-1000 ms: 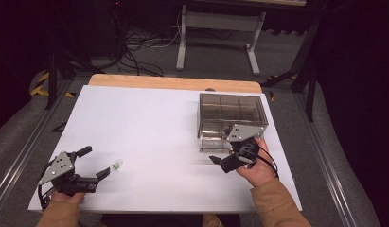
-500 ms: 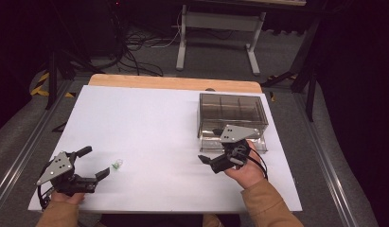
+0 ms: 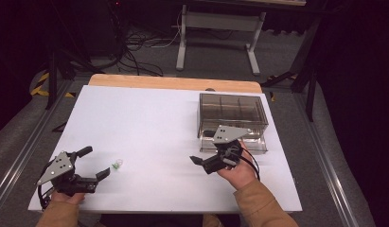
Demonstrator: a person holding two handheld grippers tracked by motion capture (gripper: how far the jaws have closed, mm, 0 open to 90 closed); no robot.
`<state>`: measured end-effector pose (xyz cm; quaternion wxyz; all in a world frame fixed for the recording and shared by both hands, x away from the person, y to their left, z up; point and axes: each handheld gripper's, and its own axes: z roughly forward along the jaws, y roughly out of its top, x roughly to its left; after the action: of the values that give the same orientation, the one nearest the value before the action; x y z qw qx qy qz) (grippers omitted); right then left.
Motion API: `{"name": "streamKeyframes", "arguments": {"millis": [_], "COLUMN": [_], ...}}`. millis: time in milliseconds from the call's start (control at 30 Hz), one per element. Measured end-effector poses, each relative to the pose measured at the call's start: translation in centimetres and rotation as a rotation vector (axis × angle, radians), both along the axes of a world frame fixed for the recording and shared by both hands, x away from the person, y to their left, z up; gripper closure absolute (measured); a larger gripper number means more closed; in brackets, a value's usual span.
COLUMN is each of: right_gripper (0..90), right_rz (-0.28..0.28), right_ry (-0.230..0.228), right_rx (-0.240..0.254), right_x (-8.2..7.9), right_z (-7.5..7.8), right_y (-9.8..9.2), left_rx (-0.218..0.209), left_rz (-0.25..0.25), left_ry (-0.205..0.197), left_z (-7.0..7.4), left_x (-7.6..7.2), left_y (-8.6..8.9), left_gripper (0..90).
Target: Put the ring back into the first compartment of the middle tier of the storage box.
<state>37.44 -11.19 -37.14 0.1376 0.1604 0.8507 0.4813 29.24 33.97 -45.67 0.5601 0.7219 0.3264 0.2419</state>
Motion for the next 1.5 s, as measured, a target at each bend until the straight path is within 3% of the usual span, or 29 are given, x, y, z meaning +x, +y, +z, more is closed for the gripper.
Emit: {"name": "streamKeyframes", "arguments": {"millis": [167, 300, 633, 1033, 1500], "right_gripper": [6.0, 5.9, 5.8, 5.9, 5.9], "right_rz": [0.040, 0.062, 0.138, 0.155, 0.183], "right_ry": [0.006, 0.015, 0.017, 0.033, 0.096], "right_rx": [-0.001, -0.001, -0.006, -0.011, 0.001], "right_x": [0.3, 0.6, 0.8, 1.1, 2.1], "right_z": [-0.4, -0.8, -1.4, -2.4, -4.7], "right_y": [1.9, 3.4, 6.8, 9.1, 13.7], "left_rx": [-0.009, 0.008, 0.003, 0.002, -0.039], "left_rz": [-0.015, -0.032, -0.032, -0.049, -0.054], "left_ry": [-0.002, -0.024, -0.028, -0.003, 0.015], "left_z": [-0.1, -0.1, -0.1, -0.1, -0.1], "left_x": [0.1, -0.1, -0.2, 0.1, 0.4], "left_y": [0.2, 0.2, 0.2, 0.1, 0.4], "left_gripper": [0.2, 0.2, 0.2, 0.2, 0.2]}}
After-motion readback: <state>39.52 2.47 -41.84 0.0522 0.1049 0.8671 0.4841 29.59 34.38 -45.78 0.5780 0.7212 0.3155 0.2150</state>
